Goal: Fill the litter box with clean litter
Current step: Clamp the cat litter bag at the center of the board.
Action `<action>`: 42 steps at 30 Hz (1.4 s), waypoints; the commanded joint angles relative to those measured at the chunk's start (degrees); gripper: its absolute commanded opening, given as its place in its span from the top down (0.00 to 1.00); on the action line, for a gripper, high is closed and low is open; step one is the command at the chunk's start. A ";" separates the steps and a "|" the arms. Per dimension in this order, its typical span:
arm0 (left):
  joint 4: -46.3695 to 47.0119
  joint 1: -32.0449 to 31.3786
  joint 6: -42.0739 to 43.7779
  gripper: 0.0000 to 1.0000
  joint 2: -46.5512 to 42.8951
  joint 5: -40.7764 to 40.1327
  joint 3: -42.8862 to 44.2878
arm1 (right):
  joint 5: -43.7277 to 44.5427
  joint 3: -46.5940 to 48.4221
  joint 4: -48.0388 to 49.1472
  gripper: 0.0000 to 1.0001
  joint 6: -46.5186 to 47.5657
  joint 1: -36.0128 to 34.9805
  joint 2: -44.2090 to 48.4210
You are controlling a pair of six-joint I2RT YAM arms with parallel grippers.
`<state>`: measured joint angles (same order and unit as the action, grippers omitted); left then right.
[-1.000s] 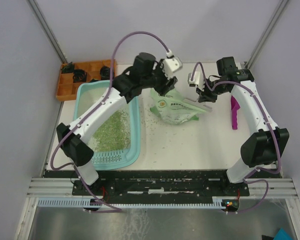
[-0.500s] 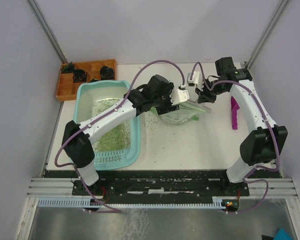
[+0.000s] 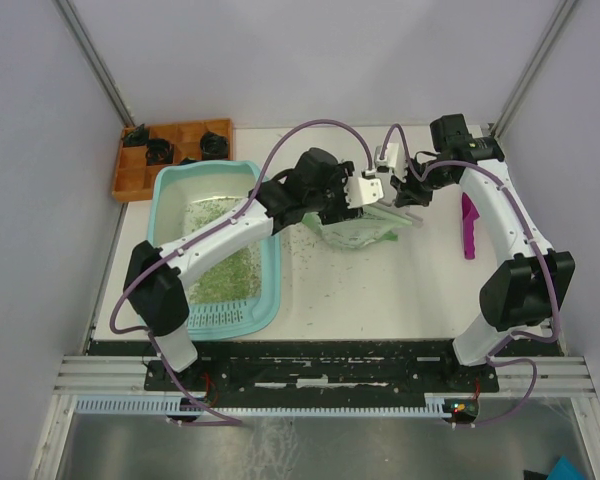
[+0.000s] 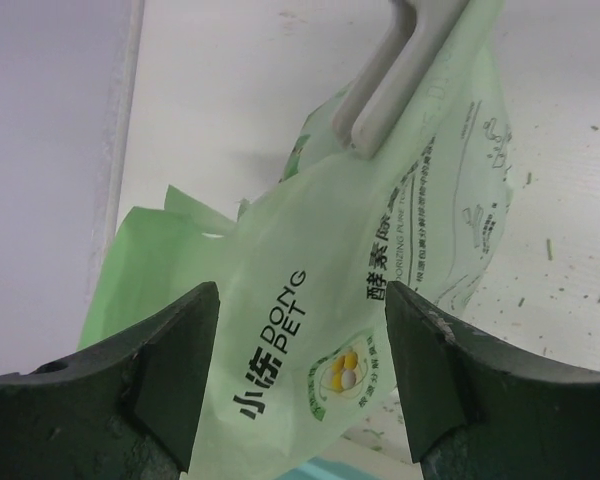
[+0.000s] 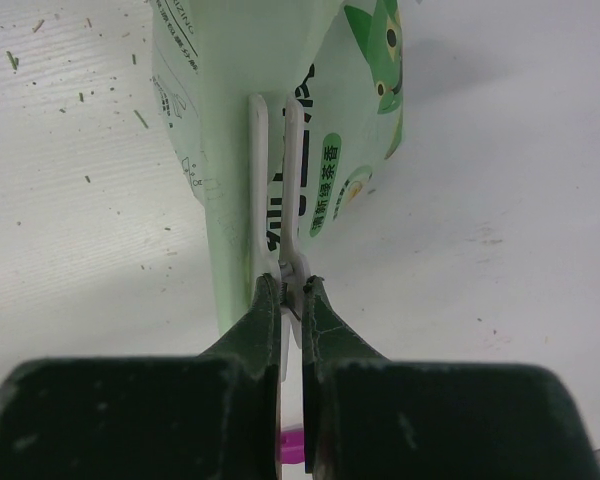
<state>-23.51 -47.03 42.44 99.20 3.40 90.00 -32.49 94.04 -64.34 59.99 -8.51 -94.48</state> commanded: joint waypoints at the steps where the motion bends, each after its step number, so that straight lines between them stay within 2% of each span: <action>1: 1.71 -0.65 1.45 0.26 -0.56 5.53 2.45 | -0.68 2.25 -1.32 0.98 -0.91 -0.45 0.09; 6: 1.16 -0.94 1.18 0.26 -0.67 7.07 1.18 | -1.01 2.37 -1.36 0.98 -1.10 -0.43 -0.05; 20: 3.47 -1.02 3.47 0.26 4.10 4.72 -0.01 | -0.87 2.29 -2.27 0.98 -0.62 -0.45 0.12; 25: 2.83 -1.05 4.15 0.29 4.74 3.97 0.02 | -0.69 2.29 -2.37 0.98 -0.40 -0.45 0.00; 29: 2.22 -1.01 6.40 0.39 4.21 2.43 -0.87 | -0.68 2.33 -2.38 0.98 -0.35 -0.40 -0.13; 35: 1.34 -0.96 7.05 0.66 3.71 1.51 -0.31 | 0.09 2.38 -2.48 0.98 -0.07 -0.37 -0.06; 42: 1.35 -0.96 7.06 0.80 3.47 1.98 0.94 | 2.64 1.55 0.30 0.98 -0.94 0.25 2.08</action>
<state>-22.68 -47.77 47.66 104.31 5.58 89.58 -31.68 94.39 -65.60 59.86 -8.51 -94.61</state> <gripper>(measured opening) 0.235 0.056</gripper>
